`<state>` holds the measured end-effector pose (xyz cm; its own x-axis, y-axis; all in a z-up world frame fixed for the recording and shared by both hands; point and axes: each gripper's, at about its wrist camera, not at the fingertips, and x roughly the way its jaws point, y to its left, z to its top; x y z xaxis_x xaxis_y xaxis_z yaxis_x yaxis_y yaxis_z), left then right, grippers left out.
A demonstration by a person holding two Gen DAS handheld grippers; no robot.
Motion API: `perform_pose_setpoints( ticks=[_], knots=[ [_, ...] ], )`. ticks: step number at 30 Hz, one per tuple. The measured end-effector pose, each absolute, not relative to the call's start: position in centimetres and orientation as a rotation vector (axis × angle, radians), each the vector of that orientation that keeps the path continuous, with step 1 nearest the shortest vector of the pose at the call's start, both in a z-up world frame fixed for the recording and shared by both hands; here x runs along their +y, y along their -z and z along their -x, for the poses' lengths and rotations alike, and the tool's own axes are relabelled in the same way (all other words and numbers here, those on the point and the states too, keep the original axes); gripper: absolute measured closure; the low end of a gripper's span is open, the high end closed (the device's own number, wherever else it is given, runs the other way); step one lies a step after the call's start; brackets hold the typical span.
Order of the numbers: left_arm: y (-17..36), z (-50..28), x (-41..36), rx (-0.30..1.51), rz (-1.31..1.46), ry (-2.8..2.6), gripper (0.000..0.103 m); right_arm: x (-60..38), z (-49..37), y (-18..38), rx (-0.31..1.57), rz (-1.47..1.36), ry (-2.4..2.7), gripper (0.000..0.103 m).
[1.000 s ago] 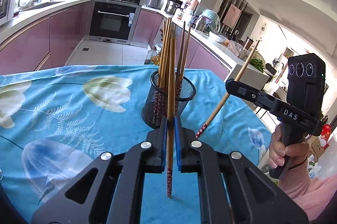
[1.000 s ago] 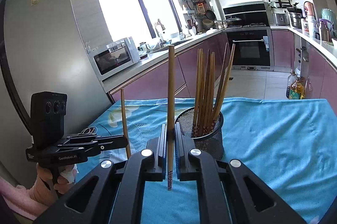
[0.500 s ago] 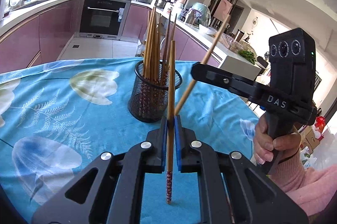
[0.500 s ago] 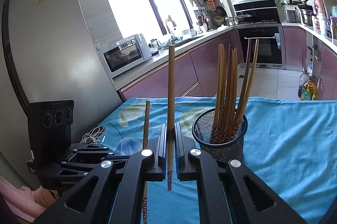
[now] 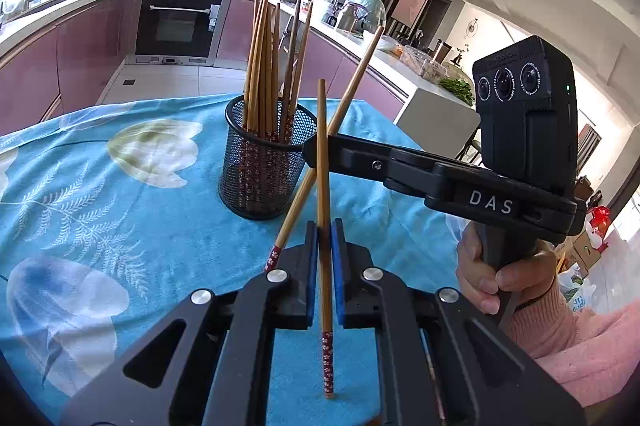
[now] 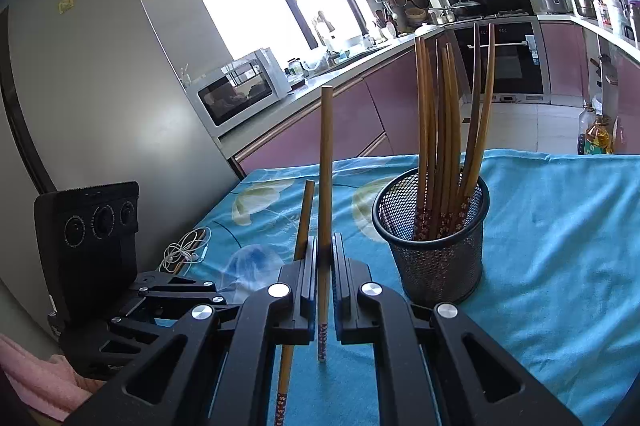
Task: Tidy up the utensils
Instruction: 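Raise both held chopsticks upright above the mesh cup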
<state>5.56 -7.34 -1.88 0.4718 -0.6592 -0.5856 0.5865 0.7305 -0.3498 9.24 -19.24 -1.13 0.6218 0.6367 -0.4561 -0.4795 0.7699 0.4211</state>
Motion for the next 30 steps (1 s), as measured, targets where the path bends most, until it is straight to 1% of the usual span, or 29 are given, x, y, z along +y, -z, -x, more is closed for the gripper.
perform_pose_setpoints(
  ticks=[6, 15, 30],
  knots=[
    [2.2, -5.9, -7.8, 0.771, 0.096, 0.771, 0.095, -19.6, -9.4, 1.6, 0.635, -0.301, -0.673, 0.097],
    [2.5, -6.2, -8.5, 0.784, 0.080, 0.761, 0.096, -19.9, -9.0, 1.1, 0.625, -0.268, -0.639, 0.097],
    [0.0, -6.9, -7.0, 0.704, 0.089, 0.698, 0.096, -21.4, -8.3, -1.8, 0.546, -0.187, -0.550, 0.097]
  ],
)
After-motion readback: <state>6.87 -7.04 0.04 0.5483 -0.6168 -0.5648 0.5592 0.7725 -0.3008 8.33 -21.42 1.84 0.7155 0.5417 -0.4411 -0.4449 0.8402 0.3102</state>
